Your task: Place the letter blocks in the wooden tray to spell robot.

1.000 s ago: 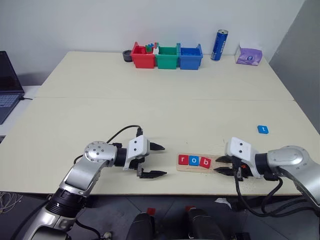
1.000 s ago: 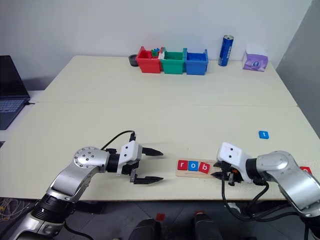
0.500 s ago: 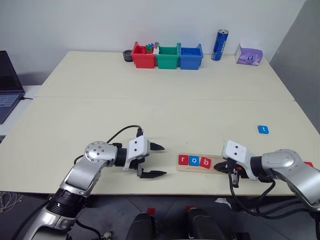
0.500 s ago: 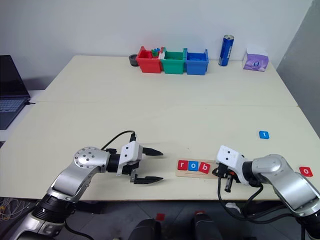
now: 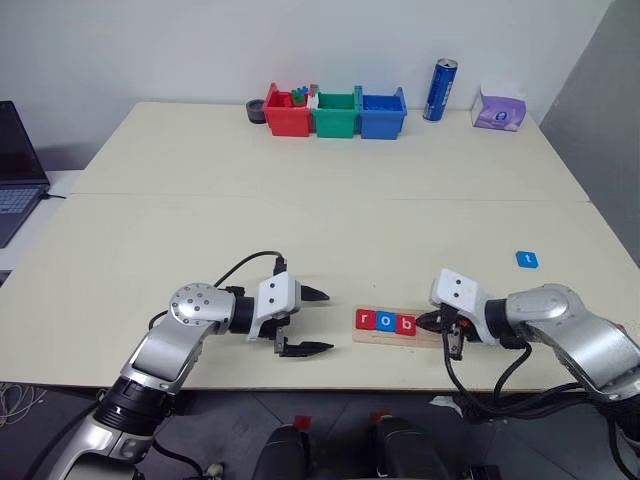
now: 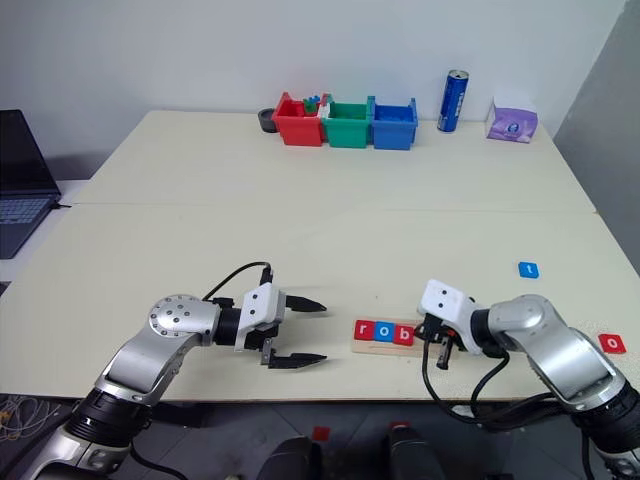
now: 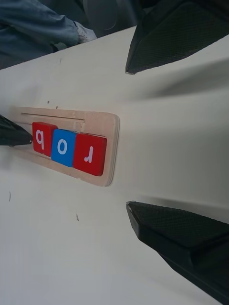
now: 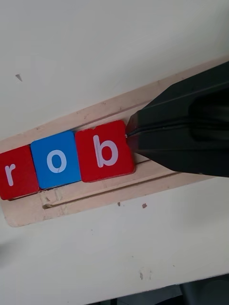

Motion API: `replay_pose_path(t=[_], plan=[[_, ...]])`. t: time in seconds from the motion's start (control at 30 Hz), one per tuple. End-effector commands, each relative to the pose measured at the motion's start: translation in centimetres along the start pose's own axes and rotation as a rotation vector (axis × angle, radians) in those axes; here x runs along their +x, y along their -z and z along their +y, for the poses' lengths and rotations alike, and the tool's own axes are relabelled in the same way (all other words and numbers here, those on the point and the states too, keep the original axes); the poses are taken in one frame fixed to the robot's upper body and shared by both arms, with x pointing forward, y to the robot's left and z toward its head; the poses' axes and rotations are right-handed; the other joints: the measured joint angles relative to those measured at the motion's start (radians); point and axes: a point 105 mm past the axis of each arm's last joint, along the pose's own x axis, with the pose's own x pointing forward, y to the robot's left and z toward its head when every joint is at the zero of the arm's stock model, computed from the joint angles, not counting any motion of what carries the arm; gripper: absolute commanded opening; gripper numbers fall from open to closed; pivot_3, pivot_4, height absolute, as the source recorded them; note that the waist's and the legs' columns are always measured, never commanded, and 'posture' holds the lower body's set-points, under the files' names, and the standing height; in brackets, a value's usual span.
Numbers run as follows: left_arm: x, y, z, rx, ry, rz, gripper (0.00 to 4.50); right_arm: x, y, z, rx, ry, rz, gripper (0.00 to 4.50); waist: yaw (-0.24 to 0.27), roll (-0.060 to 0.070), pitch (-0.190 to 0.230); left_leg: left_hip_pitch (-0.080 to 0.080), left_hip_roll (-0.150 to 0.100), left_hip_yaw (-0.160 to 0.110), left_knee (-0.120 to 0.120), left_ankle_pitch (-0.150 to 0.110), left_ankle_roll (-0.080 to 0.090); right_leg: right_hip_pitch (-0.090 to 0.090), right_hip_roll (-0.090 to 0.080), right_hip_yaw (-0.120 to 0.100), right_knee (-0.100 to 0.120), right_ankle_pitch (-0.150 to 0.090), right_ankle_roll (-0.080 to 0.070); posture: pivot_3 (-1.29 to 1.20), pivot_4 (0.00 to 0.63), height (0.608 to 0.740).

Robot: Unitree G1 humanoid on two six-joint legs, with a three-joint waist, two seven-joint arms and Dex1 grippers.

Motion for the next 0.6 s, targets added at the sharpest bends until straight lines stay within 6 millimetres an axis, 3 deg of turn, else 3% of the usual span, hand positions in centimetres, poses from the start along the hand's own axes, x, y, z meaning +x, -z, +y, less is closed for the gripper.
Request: replay_pose_path(t=[0.03, 0.3, 0.47, 0.6], plan=[[0.0, -0.6, 0.0, 0.031, -0.009, -0.018, 4.50, -0.1, -0.9, -0.5, -0.041, 0.024, -0.021, 0.01, 0.000, 0.000, 0.000, 0.000, 0.000, 0.000, 0.000, 0.000, 0.000, 0.000, 0.000, 0.000, 0.000, 0.000, 0.000, 0.00, 0.150, 0.740], [0.0, -0.7, 0.1, 0.032, -0.012, -0.019, 4.50, -1.0, -1.2, -0.8, -0.051, 0.036, -0.029, 0.01, 0.000, 0.000, 0.000, 0.000, 0.000, 0.000, 0.000, 0.000, 0.000, 0.000, 0.000, 0.000, 0.000, 0.000, 0.000, 0.00, 0.150, 0.740], [0.0, -0.6, 0.2, 0.034, -0.013, -0.018, 4.50, -2.0, -2.1, 1.9, -0.049, -0.091, -0.055, 0.01, 0.001, 0.000, 0.000, 0.000, 0.000, 0.000, 0.000, 0.000, 0.000, 0.000, 0.000, 0.000, 0.000, 0.000, 0.000, 0.00, 0.150, 0.740], [0.1, -0.7, 0.1, 0.035, -0.010, -0.021, 4.50, -1.3, -2.3, 3.2, -0.057, -0.133, -0.062, 0.01, 0.000, 0.000, 0.000, 0.000, 0.000, -0.001, 0.000, 0.000, 0.000, 0.000, 0.000, 0.000, 0.000, 0.000, 0.000, 0.00, 0.150, 0.740]])
